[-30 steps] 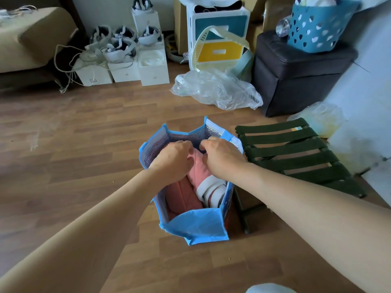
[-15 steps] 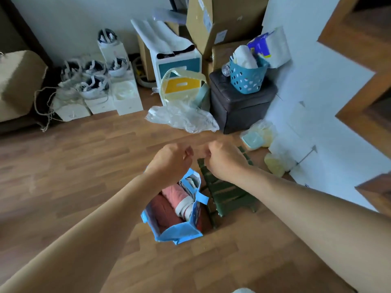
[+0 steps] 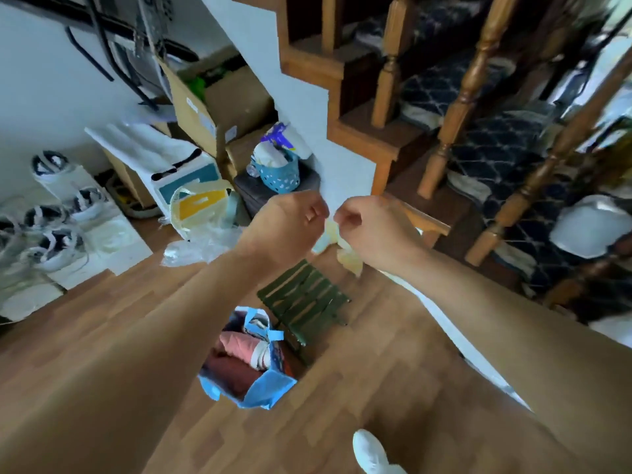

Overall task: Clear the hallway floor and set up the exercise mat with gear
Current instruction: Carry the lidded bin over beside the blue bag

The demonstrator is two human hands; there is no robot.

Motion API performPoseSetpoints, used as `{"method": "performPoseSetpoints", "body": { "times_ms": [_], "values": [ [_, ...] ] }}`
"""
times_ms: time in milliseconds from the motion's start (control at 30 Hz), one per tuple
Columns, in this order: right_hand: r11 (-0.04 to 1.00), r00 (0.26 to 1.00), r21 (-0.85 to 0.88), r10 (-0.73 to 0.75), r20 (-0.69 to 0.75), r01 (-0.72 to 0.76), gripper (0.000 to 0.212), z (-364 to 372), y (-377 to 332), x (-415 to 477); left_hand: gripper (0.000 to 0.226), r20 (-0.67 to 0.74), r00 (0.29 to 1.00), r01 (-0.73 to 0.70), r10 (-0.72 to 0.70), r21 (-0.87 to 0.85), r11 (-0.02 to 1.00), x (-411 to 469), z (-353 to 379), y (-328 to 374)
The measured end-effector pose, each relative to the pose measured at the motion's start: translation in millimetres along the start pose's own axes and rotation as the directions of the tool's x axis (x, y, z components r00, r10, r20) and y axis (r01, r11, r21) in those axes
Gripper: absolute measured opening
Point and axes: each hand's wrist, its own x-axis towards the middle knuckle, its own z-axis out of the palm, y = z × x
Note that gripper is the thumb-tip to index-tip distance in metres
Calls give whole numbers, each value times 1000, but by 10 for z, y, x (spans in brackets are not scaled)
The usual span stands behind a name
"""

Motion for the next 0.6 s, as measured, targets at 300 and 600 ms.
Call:
{"method": "performPoseSetpoints", "body": {
  "times_ms": [300, 600],
  "values": [
    [918, 864, -76, 336, -376, -390, 18, -1412, 549, -1673, 14, 262, 860, -379, 438, -247, 892, -161, 477, 1840],
    [621, 438, 122, 665, -605, -774, 19, -2678, 1488, -4020, 12, 392, 424, -653, 817, -492, 575, -1005, 1666, 4284]
  ]
}}
